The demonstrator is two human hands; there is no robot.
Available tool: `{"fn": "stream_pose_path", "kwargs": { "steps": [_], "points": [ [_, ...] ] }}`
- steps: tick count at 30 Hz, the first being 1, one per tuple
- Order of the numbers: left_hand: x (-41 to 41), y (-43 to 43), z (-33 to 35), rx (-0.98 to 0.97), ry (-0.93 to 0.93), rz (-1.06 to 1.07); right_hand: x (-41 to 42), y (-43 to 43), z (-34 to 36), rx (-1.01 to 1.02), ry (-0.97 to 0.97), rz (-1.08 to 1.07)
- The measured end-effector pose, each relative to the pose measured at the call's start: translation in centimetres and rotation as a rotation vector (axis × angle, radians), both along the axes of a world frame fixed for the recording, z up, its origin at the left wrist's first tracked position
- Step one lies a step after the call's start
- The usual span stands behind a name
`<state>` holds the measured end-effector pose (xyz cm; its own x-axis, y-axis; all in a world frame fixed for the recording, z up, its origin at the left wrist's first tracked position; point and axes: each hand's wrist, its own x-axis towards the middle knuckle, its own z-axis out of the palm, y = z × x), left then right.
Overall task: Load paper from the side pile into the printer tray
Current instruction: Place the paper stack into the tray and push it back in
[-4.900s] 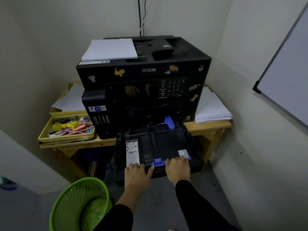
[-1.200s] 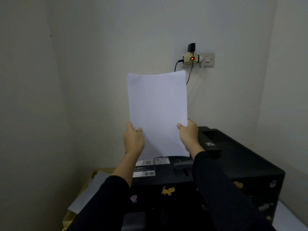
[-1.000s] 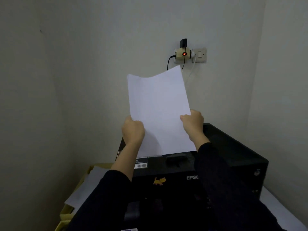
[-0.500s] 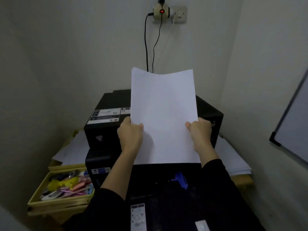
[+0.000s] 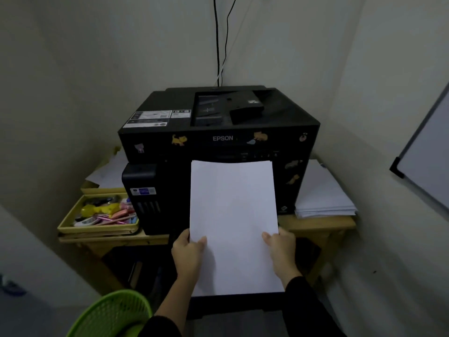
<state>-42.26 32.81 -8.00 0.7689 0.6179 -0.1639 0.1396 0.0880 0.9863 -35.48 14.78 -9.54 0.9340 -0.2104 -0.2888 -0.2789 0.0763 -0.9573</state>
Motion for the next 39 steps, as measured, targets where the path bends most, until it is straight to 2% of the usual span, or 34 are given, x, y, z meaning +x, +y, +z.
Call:
{"fn": "stream_pose_path", "kwargs": {
  "steps": [4, 9, 11, 13, 15, 18, 21, 24, 27, 31, 32, 36, 39],
  "points": [
    [-1.2, 0.2, -2.7, -0.007, 0.128, -0.008, -0.9, 0.0, -2.9, -0.057, 0.116, 0.032],
    [-0.9, 1.1, -5.1, 0.069, 0.39, -0.019, 0.0, 0.2, -4.6, -0.162, 0.377, 0.054],
    [-0.3, 1.3, -5.6, 0.189, 0.56, -0.07, 0.3, 0.3, -5.2, -0.2, 0.446, 0.053],
    [0.1, 1.4, -5.3, 0.394, 0.757, -0.206, 0.4, 0.5, -5.5, -0.261, 0.481, 0.075],
    [0.4, 1.7, -4.8, 0.62, 0.846, -0.316, 0.5, 0.7, -5.7, -0.315, 0.495, 0.097],
    [0.9, 1.9, -4.9, 0.755, 0.931, -0.441, 0.7, 0.8, -5.9, -0.326, 0.5, 0.106],
    [1.1, 2.0, -5.5, 0.729, 0.966, -0.472, 0.9, 0.8, -6.0, -0.303, 0.491, 0.105],
    [1.0, 2.1, -5.7, 0.641, 0.916, -0.401, 1.2, 0.9, -6.2, -0.28, 0.49, 0.101],
    [1.2, 2.0, -5.7, 0.451, 0.848, -0.3, 1.6, 1.0, -5.9, -0.316, 0.522, 0.148],
    [1.8, 2.2, -5.6, 0.178, 0.77, -0.153, 2.5, 1.0, -5.7, -0.452, 0.576, 0.387],
    [1.8, 2.3, -5.4, 0.16, 0.779, -0.145, 2.7, 1.0, -5.6, -0.457, 0.578, 0.41],
    [2.7, 2.5, -4.6, 0.317, 0.818, -0.308, 3.4, 1.2, -5.2, -0.401, 0.585, 0.4],
    [3.5, 2.9, -3.6, 0.355, 0.83, -0.32, 3.9, 1.5, -4.9, -0.36, 0.563, 0.316]
  ]
}}
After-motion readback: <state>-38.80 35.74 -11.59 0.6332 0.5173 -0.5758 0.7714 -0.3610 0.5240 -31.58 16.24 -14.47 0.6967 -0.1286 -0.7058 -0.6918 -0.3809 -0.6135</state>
